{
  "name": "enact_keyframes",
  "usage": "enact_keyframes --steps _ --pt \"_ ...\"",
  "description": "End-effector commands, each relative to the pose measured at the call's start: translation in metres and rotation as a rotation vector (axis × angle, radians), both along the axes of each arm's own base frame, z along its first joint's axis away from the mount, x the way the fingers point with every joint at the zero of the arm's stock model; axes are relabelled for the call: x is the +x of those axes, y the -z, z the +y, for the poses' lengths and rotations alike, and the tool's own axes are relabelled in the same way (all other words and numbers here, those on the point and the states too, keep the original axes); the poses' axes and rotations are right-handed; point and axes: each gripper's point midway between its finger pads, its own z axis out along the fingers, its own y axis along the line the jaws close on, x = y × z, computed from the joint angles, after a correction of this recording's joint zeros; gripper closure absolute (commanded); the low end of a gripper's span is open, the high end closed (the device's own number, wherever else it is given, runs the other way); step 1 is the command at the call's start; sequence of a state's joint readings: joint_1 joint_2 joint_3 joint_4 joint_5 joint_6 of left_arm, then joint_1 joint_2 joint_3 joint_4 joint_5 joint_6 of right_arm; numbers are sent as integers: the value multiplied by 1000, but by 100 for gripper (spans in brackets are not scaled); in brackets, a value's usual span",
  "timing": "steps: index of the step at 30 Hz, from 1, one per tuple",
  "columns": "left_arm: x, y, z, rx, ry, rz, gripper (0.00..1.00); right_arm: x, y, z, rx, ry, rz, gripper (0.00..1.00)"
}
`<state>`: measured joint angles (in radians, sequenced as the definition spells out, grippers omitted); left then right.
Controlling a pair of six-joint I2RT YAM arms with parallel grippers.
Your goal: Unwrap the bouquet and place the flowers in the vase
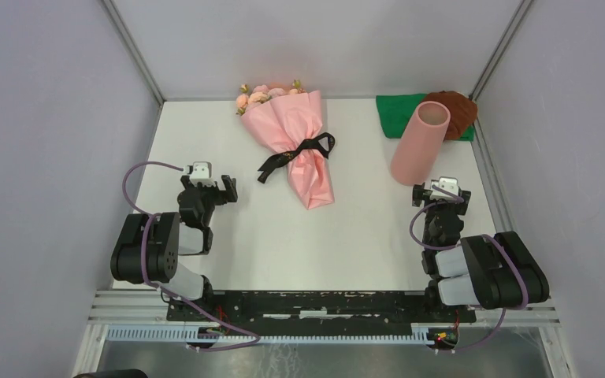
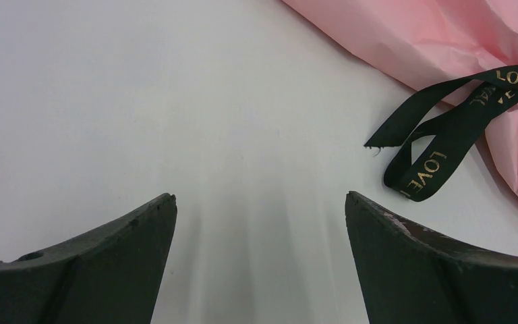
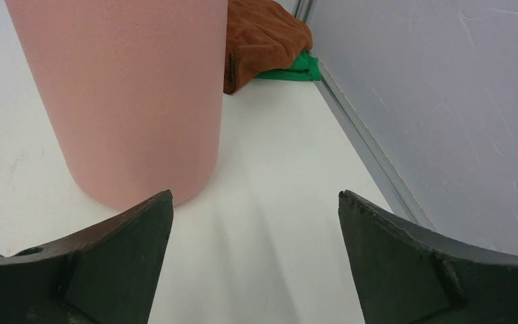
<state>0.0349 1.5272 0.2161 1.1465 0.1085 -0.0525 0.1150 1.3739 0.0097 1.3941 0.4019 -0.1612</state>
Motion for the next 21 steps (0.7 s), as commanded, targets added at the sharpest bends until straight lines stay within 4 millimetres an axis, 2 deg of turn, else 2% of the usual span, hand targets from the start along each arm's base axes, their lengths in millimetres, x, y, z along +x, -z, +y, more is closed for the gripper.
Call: enact_keyframes --steps 1,10,13,15,18,21 --pt "8 -15 2 47 2 -52 0 -29 26 -4 -3 3 67 2" --pt "9 -15 2 46 2 -53 0 -28 27 -4 -4 0 71 2" --pt "11 -14 12 42 -76 -38 0 -30 25 -5 4 12 60 2" --pt "13 -19 20 42 -127 -42 0 -40 20 -11 13 59 23 2" --pt "17 -31 7 63 -67 -11 0 -52 10 -8 -1 30 -31 2" --pt "12 -41 -6 104 -30 -35 0 -53 8 -4 -28 20 -33 2"
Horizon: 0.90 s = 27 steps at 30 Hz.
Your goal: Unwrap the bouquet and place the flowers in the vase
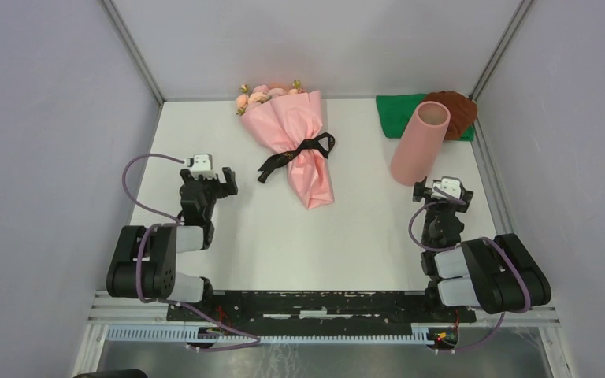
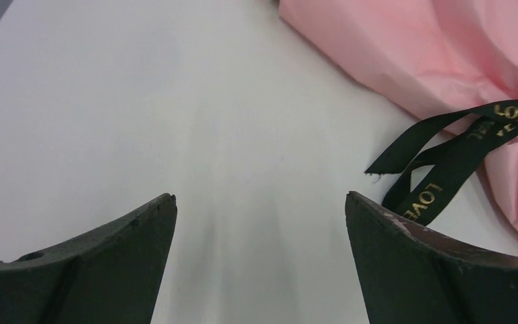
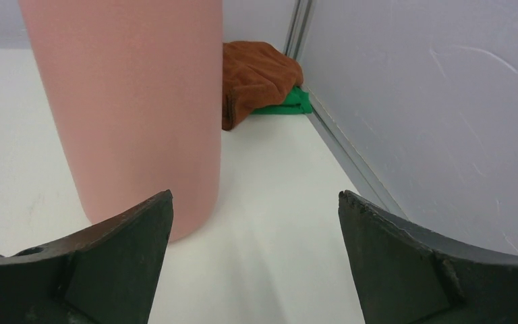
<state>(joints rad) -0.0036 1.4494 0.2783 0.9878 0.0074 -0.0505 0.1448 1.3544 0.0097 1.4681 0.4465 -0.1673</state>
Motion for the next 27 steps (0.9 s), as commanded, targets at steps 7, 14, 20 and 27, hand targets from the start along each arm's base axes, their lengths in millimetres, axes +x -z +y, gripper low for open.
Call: enact_keyframes --steps 7,14,20,27 --pt "5 -97 -95 171 258 -171 0 -50 27 -5 -65 13 65 2" --pt "27 -117 -171 262 467 -206 0 -41 11 26 -127 -102 59 2" --pt "48 -125 -204 145 411 -128 0 -19 1 79 -23 -177 181 2" --pt "92 -126 -215 46 274 4 0 1 26 191 -132 -493 482 2"
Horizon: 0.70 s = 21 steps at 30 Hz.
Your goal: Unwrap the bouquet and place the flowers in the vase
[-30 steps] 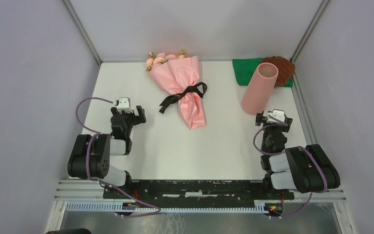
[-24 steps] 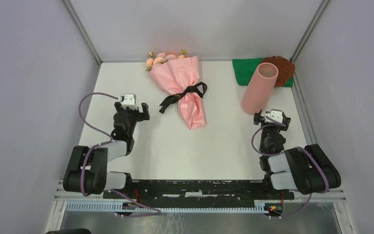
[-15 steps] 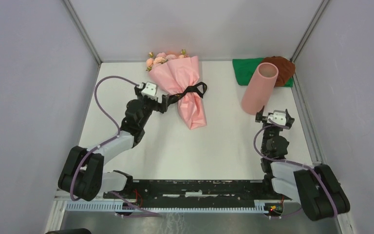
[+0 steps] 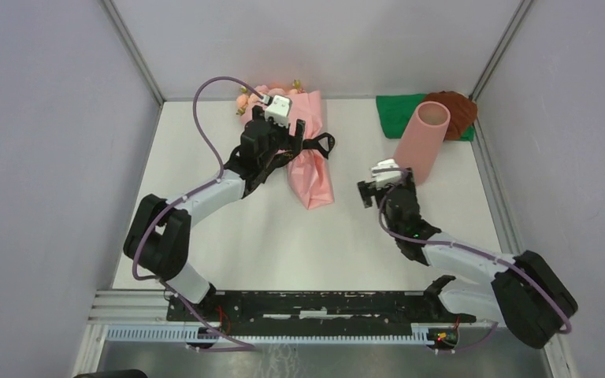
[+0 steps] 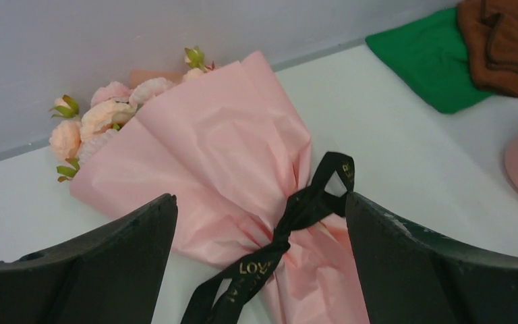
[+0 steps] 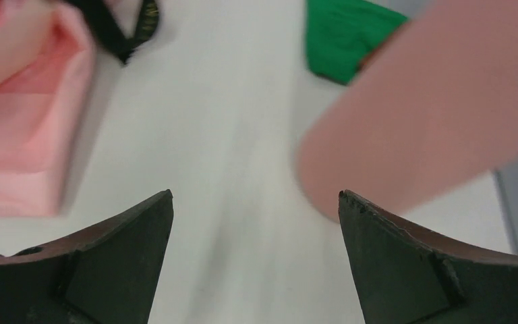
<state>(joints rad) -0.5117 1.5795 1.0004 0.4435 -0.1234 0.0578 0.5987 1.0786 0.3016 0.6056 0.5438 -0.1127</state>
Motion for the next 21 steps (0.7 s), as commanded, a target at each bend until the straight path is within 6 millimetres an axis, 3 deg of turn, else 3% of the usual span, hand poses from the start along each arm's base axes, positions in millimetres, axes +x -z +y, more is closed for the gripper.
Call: enact_keyframes --steps 1,4,6,11,13,17,20,21 --pt "28 9 4 -49 -149 97 0 -1 36 65 -117 -180 234 2" --pt "50 13 13 -90 -288 115 0 8 48 101 -153 -234 328 2" --pt "63 19 6 -94 -278 125 0 17 46 115 -166 -237 339 2" --pt "101 50 -23 -73 -238 252 0 41 20 131 -144 -200 277 2" --pt "118 60 -23 -82 -267 265 0 48 10 138 -128 -203 257 2" --pt "157 73 -22 -123 -288 288 0 52 7 162 -91 -279 277 2" --pt "175 94 -16 -90 -313 342 0 48 12 168 -68 -310 297 2" --pt "177 110 -14 -77 -318 372 2 45 14 167 -62 -312 297 2"
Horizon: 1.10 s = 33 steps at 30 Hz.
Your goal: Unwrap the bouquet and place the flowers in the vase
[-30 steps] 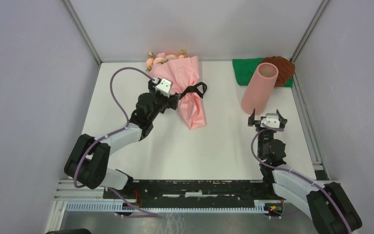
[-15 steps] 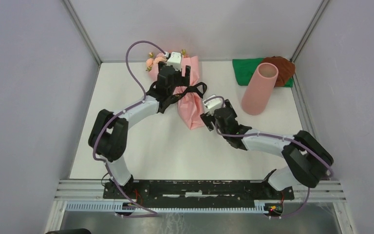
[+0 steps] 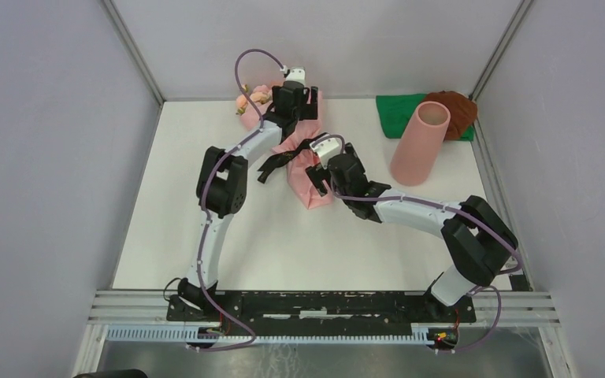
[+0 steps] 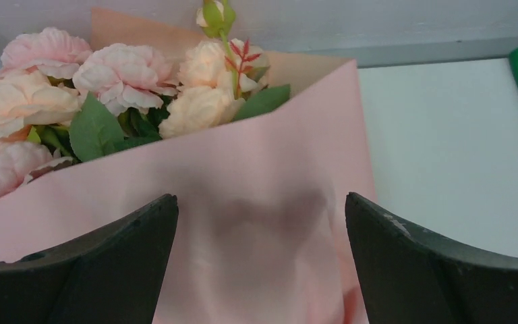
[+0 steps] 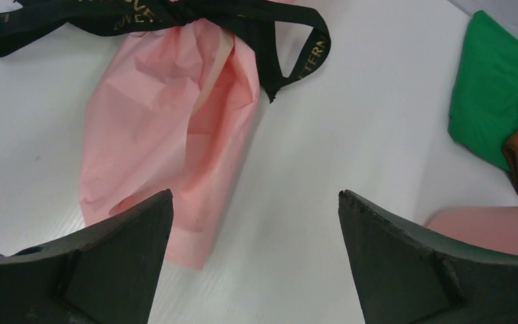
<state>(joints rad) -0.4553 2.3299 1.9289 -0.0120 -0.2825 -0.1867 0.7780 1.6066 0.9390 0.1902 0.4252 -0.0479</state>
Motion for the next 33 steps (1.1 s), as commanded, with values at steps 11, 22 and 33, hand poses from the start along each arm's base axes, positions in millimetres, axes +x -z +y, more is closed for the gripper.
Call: enact_keyframes --steps 11,22,33 --pt "-47 102 21 -58 1 256 10 -3 -5 5 71 -3 -10 2" --pt "-125 98 31 -110 22 258 9 17 -4 -32 2 223 -68 2" --pt "-103 35 10 -186 70 163 8 -17 80 -10 62 91 114 2"
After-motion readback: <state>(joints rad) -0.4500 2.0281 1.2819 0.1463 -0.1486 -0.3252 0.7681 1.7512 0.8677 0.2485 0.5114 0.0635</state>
